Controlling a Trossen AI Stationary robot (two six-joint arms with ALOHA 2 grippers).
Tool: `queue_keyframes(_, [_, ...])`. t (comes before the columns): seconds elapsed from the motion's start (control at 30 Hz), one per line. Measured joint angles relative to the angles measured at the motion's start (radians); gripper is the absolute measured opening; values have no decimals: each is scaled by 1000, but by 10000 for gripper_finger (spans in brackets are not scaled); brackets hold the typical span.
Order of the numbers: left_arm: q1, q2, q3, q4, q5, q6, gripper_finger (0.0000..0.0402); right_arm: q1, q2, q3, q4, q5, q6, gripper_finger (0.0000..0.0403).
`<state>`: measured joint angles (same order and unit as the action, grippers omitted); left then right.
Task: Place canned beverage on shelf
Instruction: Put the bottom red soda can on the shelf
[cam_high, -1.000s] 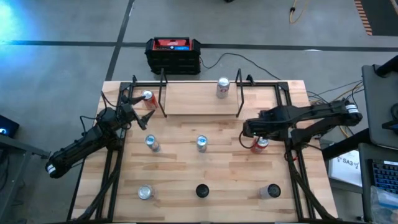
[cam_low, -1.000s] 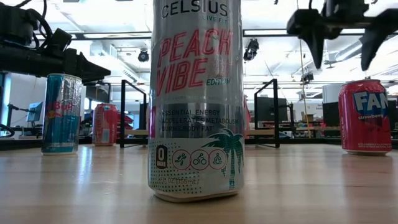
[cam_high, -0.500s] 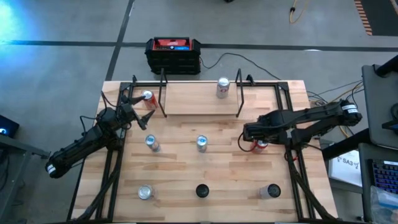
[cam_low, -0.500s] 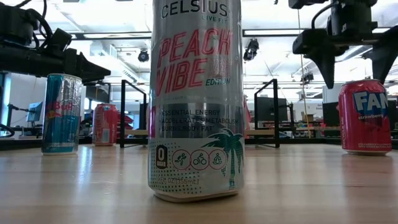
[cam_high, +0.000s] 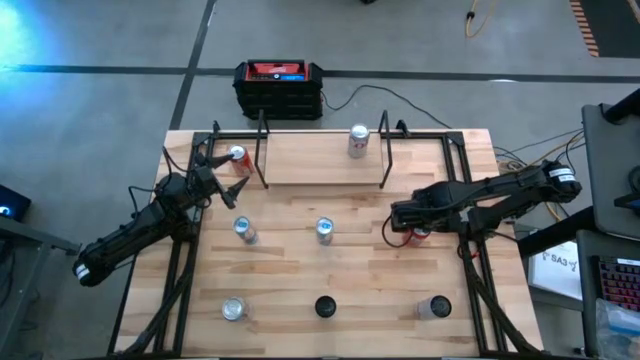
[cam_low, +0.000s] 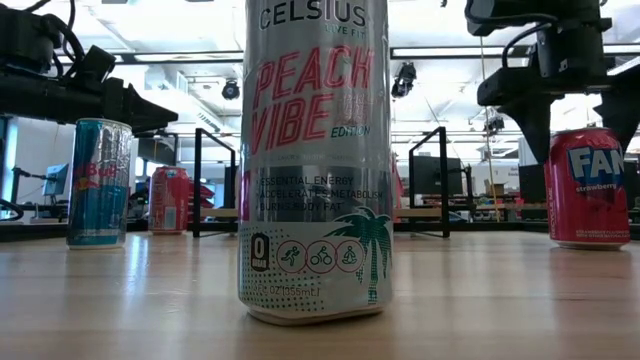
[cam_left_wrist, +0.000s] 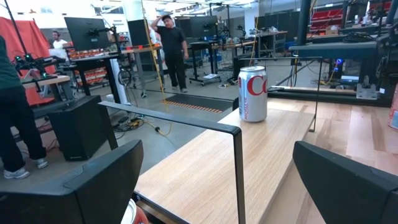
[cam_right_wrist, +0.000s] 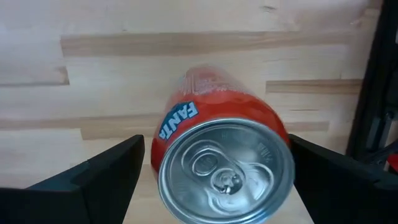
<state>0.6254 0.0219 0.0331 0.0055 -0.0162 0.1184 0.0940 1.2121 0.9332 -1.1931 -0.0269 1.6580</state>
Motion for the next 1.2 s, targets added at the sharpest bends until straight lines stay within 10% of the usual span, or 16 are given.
queue_keyframes(0.43, [0,0,0,0,0,0,398,0,0,-4,2,0,-151,363])
queue_keyframes(0.77, [0,0,0,0,0,0,398,0,0,-4,7,16,-141,288])
queue_keyframes(1.2, [0,0,0,0,0,0,398,0,0,-4,2,27,436,310])
